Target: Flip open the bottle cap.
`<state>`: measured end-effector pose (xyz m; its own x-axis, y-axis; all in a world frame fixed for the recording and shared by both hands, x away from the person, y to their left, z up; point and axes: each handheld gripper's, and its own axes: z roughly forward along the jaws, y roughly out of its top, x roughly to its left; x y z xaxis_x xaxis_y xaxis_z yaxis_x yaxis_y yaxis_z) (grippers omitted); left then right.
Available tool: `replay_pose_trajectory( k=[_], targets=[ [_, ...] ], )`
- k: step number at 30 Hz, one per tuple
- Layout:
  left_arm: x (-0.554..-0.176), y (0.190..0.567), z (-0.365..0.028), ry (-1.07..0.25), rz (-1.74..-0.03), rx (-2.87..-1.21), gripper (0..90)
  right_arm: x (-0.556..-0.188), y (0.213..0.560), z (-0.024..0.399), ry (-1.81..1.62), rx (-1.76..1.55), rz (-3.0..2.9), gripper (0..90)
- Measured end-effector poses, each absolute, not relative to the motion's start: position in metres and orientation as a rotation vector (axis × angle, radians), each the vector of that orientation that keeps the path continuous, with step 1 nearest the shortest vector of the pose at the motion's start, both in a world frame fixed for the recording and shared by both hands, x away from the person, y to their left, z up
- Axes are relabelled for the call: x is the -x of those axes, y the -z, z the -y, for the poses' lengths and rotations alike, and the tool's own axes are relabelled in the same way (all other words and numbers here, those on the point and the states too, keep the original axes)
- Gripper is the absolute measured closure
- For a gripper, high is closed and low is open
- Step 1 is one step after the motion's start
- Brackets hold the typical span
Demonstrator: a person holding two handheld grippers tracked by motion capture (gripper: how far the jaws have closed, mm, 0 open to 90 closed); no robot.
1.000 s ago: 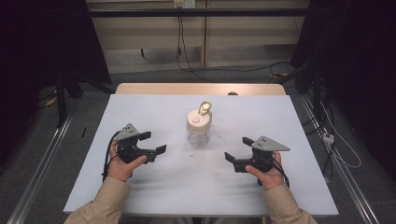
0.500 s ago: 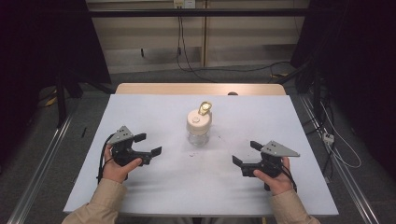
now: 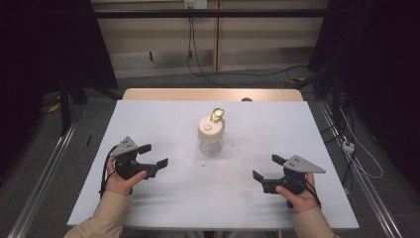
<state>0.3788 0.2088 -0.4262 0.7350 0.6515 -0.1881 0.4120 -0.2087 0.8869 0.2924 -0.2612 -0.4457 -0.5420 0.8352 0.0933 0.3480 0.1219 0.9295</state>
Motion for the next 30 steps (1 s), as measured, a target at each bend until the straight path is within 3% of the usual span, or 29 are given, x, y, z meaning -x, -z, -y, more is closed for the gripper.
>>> replay_pose_trajectory(
  k=[30],
  targets=[
    [-0.355, 0.435, -0.235, -0.304, -0.85, -1.858, 7.2, -0.278, 0.451, 0.276, -1.395, -1.155, -1.944, 6.2]
  ],
)
